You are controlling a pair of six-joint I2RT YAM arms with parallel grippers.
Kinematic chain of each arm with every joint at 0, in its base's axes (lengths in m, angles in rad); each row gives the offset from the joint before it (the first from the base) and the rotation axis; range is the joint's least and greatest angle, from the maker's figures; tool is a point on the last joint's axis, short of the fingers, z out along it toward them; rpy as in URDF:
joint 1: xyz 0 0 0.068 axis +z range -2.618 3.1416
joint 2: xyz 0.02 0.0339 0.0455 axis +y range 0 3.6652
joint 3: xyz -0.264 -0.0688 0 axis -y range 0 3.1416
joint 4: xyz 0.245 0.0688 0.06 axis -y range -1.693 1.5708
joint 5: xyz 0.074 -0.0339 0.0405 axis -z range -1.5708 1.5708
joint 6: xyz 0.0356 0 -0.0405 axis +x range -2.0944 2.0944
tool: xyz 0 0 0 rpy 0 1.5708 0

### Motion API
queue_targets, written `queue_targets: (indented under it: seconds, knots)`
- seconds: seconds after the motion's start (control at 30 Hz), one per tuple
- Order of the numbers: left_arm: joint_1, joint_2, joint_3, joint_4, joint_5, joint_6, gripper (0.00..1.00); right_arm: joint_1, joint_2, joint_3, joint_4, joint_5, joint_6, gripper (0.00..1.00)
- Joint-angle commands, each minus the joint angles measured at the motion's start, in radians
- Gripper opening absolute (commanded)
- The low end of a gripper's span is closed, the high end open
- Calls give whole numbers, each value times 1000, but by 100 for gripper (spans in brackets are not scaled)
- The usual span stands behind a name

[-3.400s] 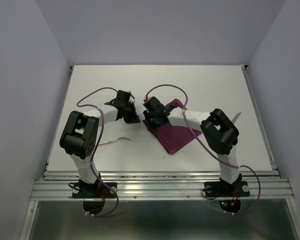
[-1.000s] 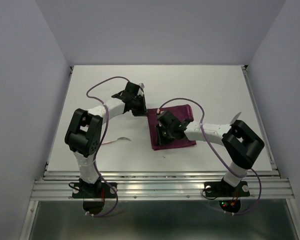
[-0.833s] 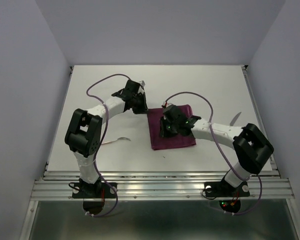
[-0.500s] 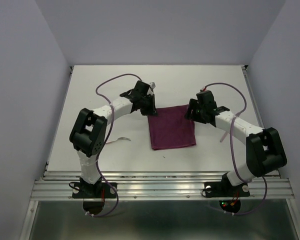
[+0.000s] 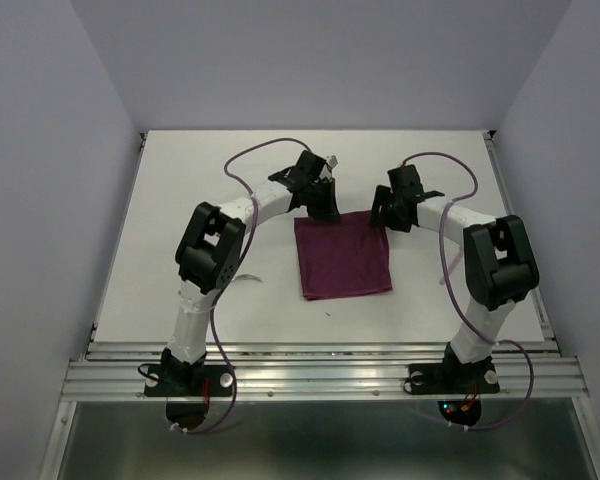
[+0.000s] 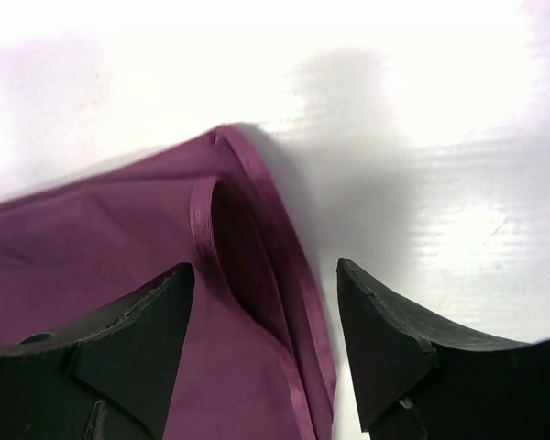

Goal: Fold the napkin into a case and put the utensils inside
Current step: Pick up the lower triangle-folded napkin from the center of the board.

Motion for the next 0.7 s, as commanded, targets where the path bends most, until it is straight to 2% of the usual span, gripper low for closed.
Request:
queue_targets:
  seconds: [0.0, 0.17, 0.37, 0.53, 0.67]
  knots:
    - [-5, 42, 128, -3, 48, -17, 0, -3, 32, 85, 16, 49, -48, 68]
    - [-5, 128, 217, -9, 68, -38, 0, -12, 100, 148, 34, 36, -77, 65]
    - [-5, 185, 251, 5, 77, -58, 0, -35, 149, 166, 65, -17, -64, 54]
    - [-5, 219, 251, 11, 67, -61, 0, -44, 154, 172, 79, -27, -68, 41]
    - [-5, 238, 251, 13, 67, -61, 0, -44, 132, 154, 94, -43, -66, 26]
